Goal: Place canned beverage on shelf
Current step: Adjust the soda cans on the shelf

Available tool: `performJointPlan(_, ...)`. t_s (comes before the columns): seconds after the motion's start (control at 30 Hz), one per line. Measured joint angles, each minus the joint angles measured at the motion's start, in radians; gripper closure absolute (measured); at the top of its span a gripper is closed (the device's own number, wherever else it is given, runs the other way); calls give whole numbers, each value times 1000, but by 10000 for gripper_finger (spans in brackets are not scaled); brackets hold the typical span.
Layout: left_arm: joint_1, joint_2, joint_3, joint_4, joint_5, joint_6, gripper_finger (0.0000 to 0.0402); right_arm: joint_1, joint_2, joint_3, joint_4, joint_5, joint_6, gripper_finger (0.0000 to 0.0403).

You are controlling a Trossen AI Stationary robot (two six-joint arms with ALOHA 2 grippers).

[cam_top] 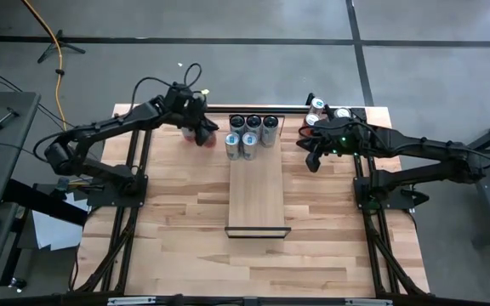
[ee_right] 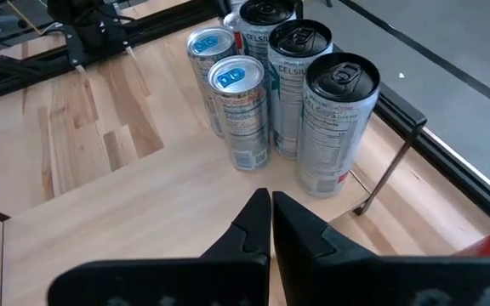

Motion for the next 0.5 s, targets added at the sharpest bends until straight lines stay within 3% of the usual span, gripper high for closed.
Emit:
performJointPlan(0.23,-103,1,-159,175,-38,-71,401,3,84,0,1,-53,25,403)
performJointPlan(0.5,-116,1,-178,224,-67,-66,401,2,178,0,68,-55,-8,403)
